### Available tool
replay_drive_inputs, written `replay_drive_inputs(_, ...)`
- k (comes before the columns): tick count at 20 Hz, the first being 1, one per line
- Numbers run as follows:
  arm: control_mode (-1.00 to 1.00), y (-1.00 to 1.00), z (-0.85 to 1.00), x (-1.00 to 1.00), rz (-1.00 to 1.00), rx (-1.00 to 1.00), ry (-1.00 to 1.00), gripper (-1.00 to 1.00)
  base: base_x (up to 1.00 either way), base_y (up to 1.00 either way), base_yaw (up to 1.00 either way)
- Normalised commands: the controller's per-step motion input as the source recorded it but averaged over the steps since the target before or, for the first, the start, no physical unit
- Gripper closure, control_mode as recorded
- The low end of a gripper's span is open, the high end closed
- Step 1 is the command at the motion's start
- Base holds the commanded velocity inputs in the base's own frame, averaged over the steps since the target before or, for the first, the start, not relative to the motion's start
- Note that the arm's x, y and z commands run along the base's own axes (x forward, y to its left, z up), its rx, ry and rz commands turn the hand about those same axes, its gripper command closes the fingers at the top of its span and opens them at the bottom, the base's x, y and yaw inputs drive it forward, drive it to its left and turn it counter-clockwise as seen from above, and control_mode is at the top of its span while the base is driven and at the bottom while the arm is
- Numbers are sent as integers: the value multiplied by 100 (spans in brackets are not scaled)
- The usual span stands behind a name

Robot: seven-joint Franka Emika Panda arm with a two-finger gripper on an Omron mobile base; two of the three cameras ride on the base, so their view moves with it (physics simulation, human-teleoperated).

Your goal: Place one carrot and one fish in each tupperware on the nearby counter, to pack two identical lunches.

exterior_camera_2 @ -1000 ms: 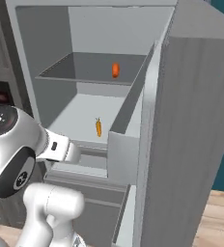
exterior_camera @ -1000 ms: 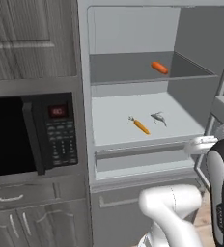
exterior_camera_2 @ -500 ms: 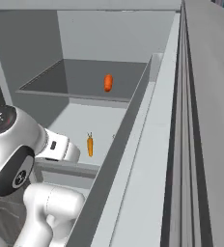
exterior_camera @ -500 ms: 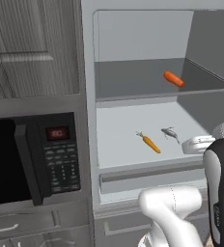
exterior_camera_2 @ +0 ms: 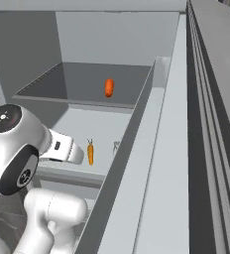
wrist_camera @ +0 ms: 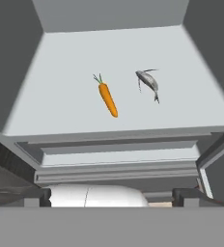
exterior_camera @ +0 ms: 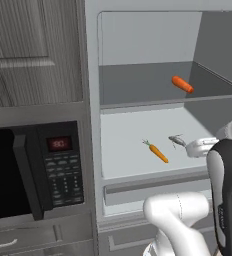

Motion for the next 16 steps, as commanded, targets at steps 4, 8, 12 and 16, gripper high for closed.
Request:
replay_drive_inputs(4, -100, -2, 41, 3, 0, 0, 0, -100, 0, 0, 0)
replay_drive_inputs(8, -100, -19, 57, 4, -1, 0, 0, -100, 0, 0, 0)
replay_drive_inputs(12, -100, -21, 48, 0, 0, 0, -16, -100, 0, 0, 0)
replay_drive_inputs(16, -100, -21, 66, 1, 0, -1, -2, -100, 0, 0, 0)
